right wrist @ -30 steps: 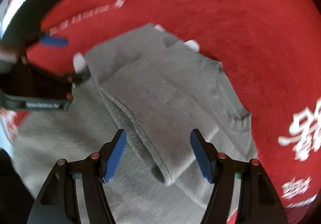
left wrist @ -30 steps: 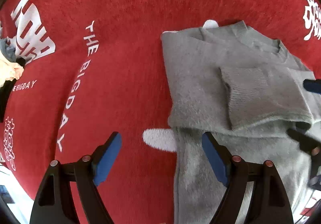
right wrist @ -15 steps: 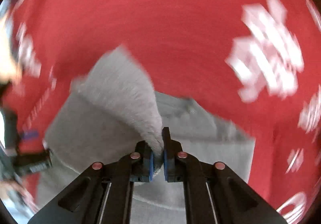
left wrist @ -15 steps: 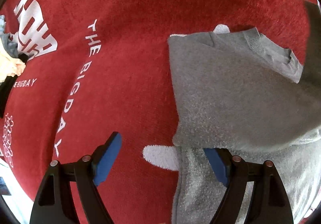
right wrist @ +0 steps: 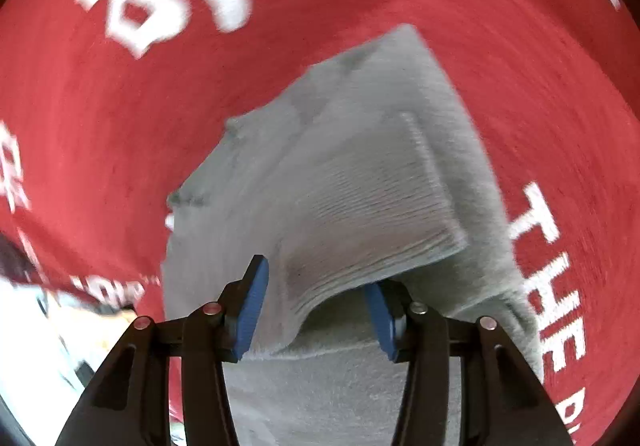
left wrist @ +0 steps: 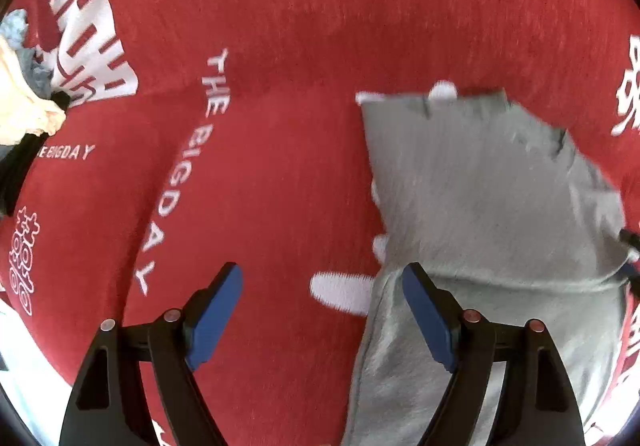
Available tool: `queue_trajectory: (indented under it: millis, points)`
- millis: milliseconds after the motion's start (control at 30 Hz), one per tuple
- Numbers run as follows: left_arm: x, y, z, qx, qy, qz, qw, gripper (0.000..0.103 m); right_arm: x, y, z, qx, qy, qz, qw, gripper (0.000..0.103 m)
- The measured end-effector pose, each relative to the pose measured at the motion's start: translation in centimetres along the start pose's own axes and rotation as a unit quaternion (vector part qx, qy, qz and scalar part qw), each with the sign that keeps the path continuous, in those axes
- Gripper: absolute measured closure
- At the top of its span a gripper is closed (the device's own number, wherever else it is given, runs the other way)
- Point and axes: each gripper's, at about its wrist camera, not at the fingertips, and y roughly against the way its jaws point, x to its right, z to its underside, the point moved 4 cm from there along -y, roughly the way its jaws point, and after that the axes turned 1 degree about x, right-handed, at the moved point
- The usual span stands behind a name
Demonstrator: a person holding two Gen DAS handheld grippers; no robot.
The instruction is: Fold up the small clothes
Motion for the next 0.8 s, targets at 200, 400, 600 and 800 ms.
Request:
queue_trajectory:
  millis: [200,400,600,800]
  points:
    - [4.2,-1.9,-2.6,0.004,-0.026,0.015,0.9995,0.020,-2.8,0.9,-2.4,0.016,0.059,0.000,0.998,0.095]
    - [6.4,-4.6,-1.8,-0.017,-0.021,0.004,0.9996,0.020,-2.0,0.8,-3.6,0.017,0.110,0.032,0.993,0.093]
    - [5.7,-5.0,-0.7,-0.037,-0.023,0.011,0.9990,0.020,3.2,2.8,-2.9,0.028,0.060,0.093,0.994,0.089]
    - [5.0,-3.0,-1.4,-0.024,-0.024,-0.007,0.9994,0.020,2.5,5.3,-1.3,0.031,0.096,0.151,0.983,0.086]
